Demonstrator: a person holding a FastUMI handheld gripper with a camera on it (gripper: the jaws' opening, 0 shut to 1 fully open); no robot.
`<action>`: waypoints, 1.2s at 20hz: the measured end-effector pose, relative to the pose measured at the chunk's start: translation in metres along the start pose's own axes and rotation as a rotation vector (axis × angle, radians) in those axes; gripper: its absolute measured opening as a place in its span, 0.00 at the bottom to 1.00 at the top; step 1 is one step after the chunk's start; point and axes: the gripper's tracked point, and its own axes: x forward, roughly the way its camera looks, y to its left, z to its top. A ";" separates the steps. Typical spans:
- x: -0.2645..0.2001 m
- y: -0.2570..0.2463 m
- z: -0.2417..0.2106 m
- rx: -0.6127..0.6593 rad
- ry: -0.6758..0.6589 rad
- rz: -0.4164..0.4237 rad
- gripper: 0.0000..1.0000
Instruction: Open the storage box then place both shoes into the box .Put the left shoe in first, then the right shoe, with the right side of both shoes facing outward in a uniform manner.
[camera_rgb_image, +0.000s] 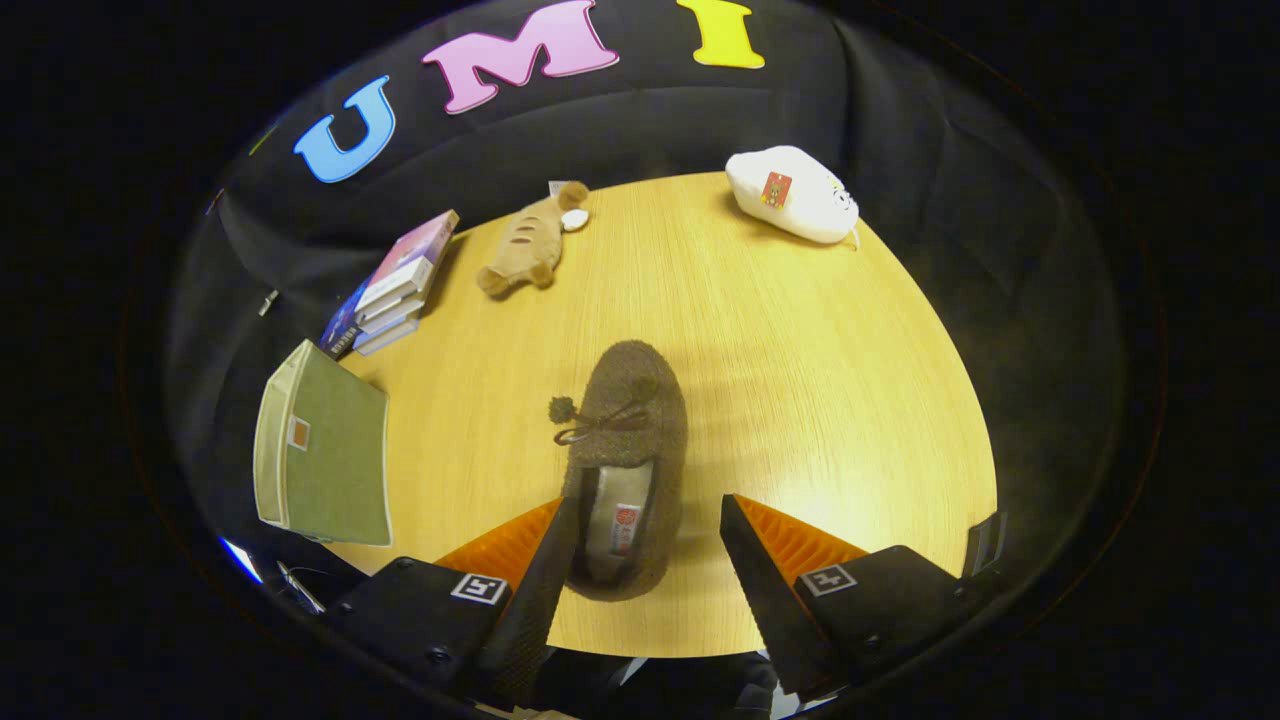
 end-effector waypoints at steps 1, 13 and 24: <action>0.020 0.001 -0.003 -0.009 0.014 -0.005 0.84; 0.073 -0.006 -0.006 -0.051 0.091 -0.075 0.10; 0.021 0.045 0.013 0.005 -0.003 -0.017 0.05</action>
